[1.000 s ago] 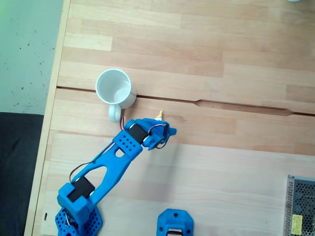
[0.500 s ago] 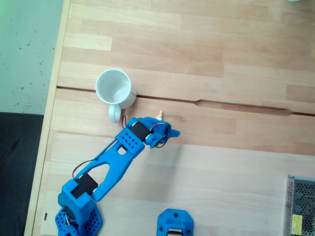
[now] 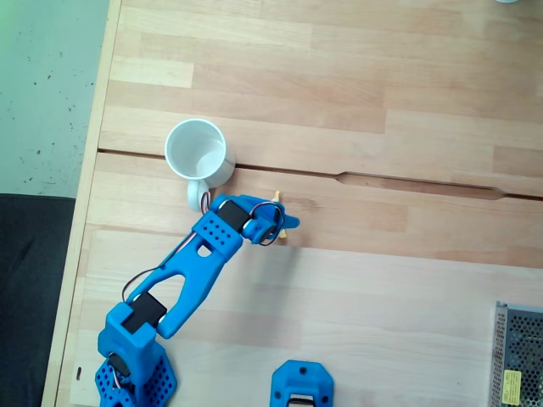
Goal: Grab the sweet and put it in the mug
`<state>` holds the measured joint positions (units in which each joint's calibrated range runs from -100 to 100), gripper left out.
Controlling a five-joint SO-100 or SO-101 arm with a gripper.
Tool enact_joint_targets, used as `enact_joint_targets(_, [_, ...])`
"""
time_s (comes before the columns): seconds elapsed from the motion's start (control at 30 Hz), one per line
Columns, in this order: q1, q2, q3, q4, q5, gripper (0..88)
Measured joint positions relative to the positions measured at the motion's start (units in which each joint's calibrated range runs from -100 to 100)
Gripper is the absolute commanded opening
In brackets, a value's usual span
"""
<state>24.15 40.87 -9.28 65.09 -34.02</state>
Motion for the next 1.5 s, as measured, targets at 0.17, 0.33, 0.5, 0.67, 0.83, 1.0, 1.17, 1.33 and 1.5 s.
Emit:
enact_joint_targets(0.17, [0.00,0.00,0.00,0.00,0.00,31.3])
enact_joint_targets(0.33, [0.00,0.00,0.00,0.00,-0.44,31.2])
enact_joint_targets(0.5, [0.00,1.73,-0.72,0.00,-0.44,31.2])
enact_joint_targets(0.67, [0.00,2.91,-1.17,0.00,-0.44,31.2])
enact_joint_targets(0.83, [0.00,3.00,-1.17,0.00,-0.44,31.2])
enact_joint_targets(1.0, [-0.15,3.00,-1.17,0.00,-0.44,31.2])
enact_joint_targets(1.17, [-0.15,3.00,-1.17,0.00,-0.44,31.2])
enact_joint_targets(1.33, [-0.15,3.00,-1.17,0.00,-0.44,31.2])
enact_joint_targets(1.5, [-0.15,3.00,-1.17,0.00,-0.44,31.2])
